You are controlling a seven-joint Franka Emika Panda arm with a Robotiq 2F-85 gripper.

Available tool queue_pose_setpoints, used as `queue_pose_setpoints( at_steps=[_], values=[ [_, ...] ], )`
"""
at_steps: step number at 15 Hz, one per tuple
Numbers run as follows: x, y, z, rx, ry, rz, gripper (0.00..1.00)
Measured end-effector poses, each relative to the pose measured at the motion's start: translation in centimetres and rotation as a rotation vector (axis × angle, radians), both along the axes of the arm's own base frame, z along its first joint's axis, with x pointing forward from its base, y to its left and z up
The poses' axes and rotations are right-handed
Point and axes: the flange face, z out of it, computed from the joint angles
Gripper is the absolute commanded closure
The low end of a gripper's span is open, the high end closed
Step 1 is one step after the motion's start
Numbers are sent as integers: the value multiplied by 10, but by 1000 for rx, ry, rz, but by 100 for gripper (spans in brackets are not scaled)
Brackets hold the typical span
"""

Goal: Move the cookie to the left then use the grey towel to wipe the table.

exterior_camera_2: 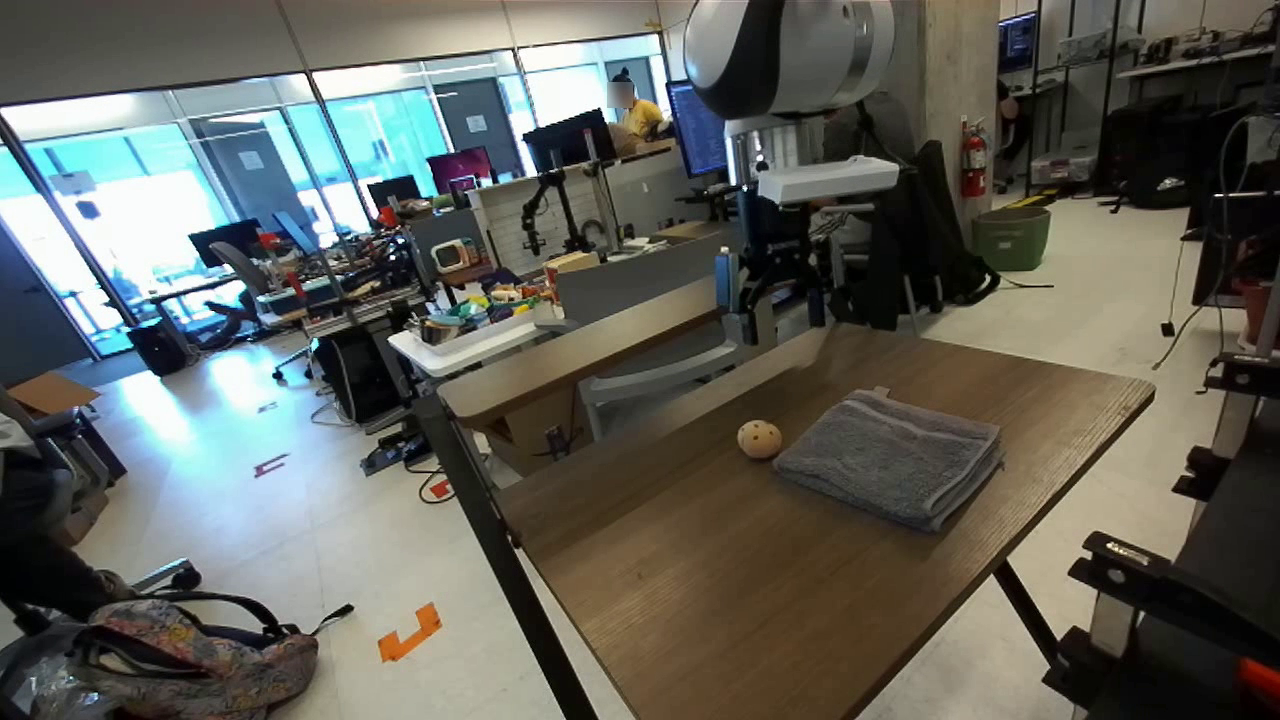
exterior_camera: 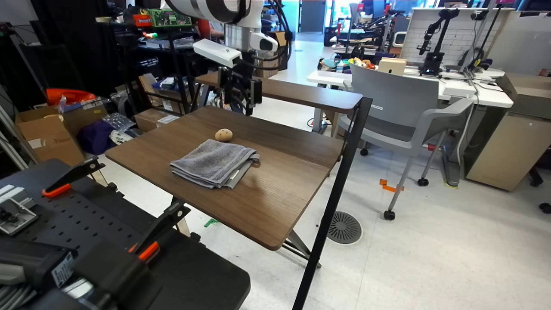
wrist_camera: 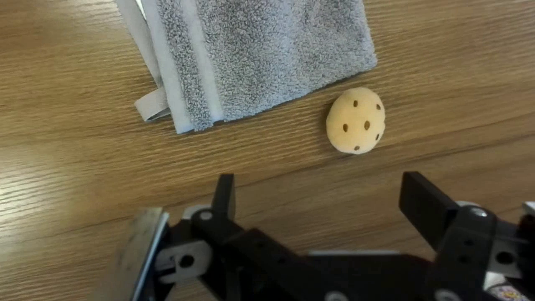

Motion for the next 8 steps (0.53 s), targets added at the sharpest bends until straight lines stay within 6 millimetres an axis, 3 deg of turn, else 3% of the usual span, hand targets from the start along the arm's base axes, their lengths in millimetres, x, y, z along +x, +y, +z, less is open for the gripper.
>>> queue_pose_setpoints(
  at_steps=[4,8],
  values=[
    [-3,0,-13,14,10,70,0],
    [-3,-4,-13,17,10,75,0]
  ],
)
